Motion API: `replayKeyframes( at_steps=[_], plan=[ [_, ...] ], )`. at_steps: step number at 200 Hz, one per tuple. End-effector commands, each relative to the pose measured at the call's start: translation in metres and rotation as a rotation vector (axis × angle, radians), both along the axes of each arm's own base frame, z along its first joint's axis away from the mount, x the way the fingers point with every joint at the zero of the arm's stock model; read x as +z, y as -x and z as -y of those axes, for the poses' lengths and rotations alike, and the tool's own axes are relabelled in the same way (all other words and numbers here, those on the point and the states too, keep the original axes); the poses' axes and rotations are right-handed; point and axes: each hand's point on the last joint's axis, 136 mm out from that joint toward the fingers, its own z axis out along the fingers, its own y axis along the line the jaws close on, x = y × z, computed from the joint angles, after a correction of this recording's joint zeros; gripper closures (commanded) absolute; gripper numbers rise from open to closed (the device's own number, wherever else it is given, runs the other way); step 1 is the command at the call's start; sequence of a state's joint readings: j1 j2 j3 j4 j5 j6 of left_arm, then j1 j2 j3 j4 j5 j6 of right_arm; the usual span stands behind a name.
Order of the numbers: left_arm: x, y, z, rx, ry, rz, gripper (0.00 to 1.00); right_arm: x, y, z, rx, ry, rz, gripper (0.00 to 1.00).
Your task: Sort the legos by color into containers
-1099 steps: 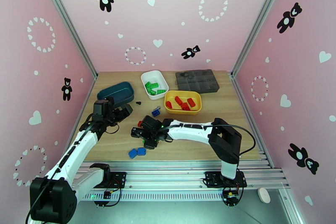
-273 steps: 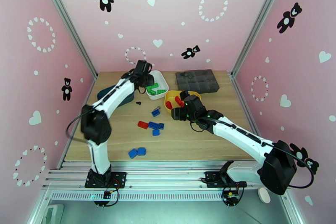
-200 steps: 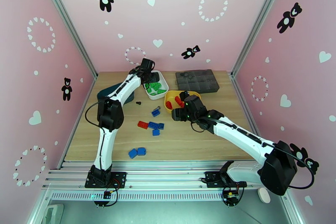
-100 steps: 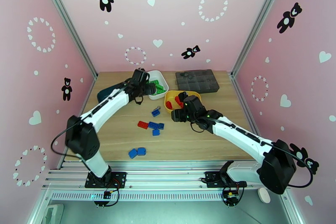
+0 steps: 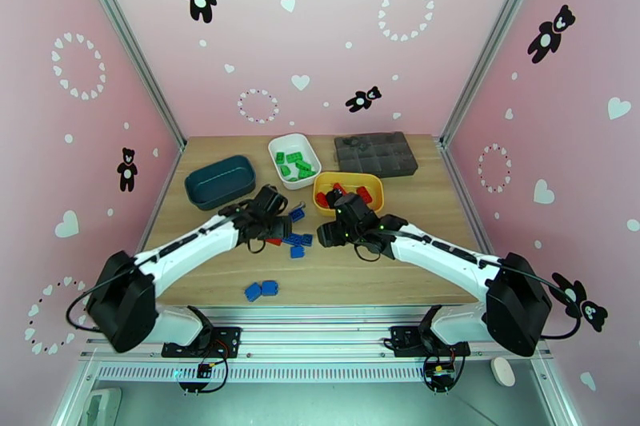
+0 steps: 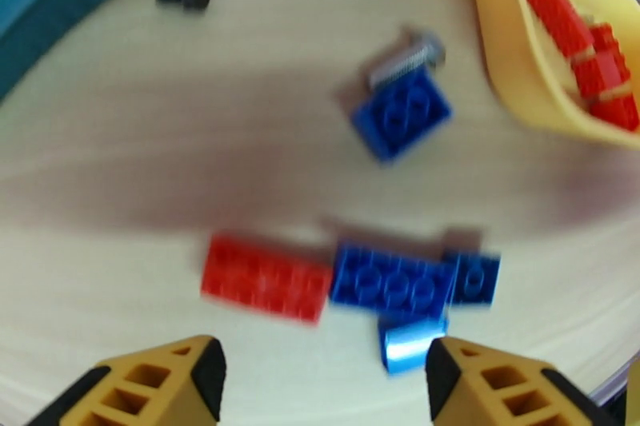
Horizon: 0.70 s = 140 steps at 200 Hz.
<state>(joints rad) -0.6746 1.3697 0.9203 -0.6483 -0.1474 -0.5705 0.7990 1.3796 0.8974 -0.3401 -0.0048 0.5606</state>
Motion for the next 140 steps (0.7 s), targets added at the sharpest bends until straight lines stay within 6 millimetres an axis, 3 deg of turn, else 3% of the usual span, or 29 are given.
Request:
replayKeyframes(
  at_steps=[1,28,55,102,140],
  plan=[
    [-0.012,0.034,-0.01,0.043,-0.013,-0.066,0.22,-0.013,0.009,0.009,-0.016,0.039,-0.026,0.35],
    [-0.031,0.076,-0.019,0.047,-0.028,-0.132,0.16,-0.015,0.012,0.013,-0.024,0.038,-0.026,0.35],
    [-0.039,0.104,-0.026,0.04,-0.025,-0.177,0.13,-0.012,0.012,0.013,-0.028,0.033,-0.021,0.35],
    [-0.05,0.137,-0.042,0.088,0.004,-0.249,0.12,-0.009,0.012,0.012,-0.031,0.021,-0.011,0.35],
    [-0.038,0.159,-0.047,0.056,0.087,-0.282,0.15,-0.011,0.012,0.011,-0.029,0.019,-0.018,0.35]
  ],
)
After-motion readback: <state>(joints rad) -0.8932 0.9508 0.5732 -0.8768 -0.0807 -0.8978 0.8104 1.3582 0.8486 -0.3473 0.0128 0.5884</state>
